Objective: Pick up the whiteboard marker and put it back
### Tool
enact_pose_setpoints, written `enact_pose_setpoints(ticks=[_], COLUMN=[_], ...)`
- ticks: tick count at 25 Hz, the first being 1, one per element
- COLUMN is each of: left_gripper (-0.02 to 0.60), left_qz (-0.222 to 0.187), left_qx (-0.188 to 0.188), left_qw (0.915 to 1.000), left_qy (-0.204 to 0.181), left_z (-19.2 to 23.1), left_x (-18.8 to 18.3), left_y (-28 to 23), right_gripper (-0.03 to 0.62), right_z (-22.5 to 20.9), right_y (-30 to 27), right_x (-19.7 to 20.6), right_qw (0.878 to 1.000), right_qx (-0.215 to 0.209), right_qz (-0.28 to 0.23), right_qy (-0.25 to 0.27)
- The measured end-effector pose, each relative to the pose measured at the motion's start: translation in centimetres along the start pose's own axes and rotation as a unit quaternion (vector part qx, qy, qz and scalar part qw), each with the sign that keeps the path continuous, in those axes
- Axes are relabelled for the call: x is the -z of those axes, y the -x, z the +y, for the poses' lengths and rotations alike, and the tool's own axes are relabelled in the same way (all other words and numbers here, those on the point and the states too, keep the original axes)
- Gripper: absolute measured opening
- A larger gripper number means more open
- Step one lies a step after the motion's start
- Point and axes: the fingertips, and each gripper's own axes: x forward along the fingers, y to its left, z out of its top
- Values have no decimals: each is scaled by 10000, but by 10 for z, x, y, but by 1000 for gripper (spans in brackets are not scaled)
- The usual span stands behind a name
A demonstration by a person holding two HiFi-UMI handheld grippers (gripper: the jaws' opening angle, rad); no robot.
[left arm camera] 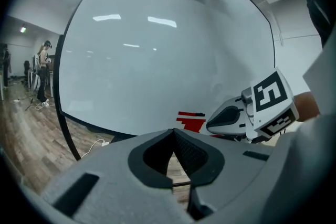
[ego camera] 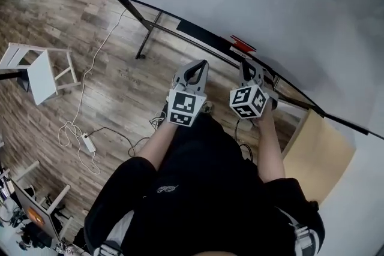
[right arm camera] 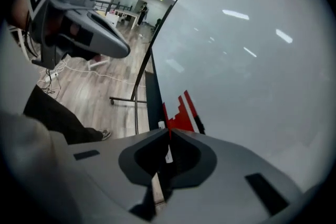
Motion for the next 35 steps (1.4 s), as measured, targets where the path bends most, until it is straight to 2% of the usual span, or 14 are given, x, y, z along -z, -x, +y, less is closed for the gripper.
enact_pose_setpoints(ticks=[3,8,13,15,16,26,35], left_gripper=[6,6,6,6,6,6,6], left_qz=[93,313,386,409,416,476,509], left_qx=[-37,-191,-415,-481,-511,-651,-660], left_qw=[9998,9988,9973,9969,9967,9954,9951], left_qy=[148,330,461,472,479,525,534], left_z=[12,39,61,66,68,71,63], left_x=[16,38,45,47,48,51,54], left_y=[0,6,14,15,15,18,24], right_gripper=[4,5,10,102,106,60,52], right_z=[7,13,18,22,22,26,29], right_y=[-25,-57,-70,-74,-76,-88,-91], right_x=[12,25,33,36,37,41,37], right_qw=[9991,9963,9926,9907,9900,9830,9820], right_qx=[-176,-154,-283,-347,-362,-316,-259], right_qz=[371,796,1050,1119,1146,1424,1403], right_qy=[131,281,544,686,744,1117,1239])
